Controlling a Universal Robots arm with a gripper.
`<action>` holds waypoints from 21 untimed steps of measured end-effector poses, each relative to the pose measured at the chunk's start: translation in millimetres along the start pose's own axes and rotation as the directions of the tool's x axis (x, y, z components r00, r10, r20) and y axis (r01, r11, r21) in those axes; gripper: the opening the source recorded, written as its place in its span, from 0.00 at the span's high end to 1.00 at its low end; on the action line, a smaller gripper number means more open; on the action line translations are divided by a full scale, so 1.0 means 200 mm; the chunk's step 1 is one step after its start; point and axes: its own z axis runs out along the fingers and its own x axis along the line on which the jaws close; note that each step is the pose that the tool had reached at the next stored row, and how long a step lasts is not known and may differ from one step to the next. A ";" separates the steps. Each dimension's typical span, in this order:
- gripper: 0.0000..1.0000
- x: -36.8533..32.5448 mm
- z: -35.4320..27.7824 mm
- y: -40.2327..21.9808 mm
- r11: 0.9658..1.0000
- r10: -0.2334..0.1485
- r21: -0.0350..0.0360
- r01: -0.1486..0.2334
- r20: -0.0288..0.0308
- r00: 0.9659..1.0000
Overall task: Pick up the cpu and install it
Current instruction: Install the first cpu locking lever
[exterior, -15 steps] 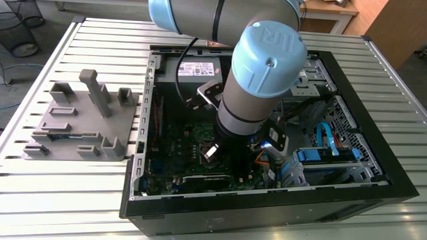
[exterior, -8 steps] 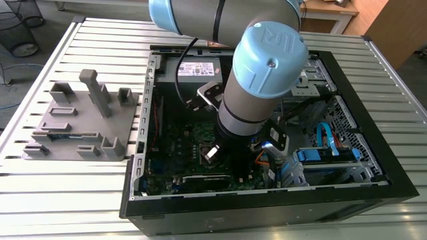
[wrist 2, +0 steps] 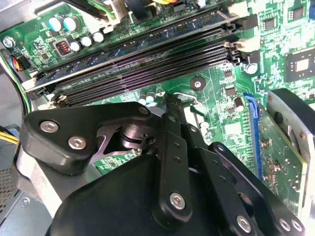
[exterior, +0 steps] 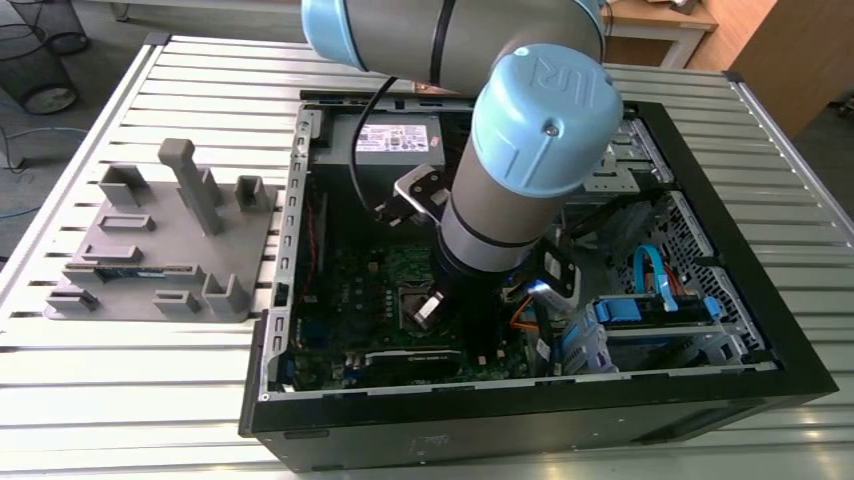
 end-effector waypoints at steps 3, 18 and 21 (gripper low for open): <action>0.89 -0.001 0.004 -0.002 1.000 -0.029 -0.001 0.029 -0.003 1.000; 0.89 0.014 0.008 -0.021 0.997 -0.082 -0.003 0.082 -0.009 0.997; 0.89 0.014 0.008 -0.021 0.997 -0.082 -0.003 0.082 -0.009 0.997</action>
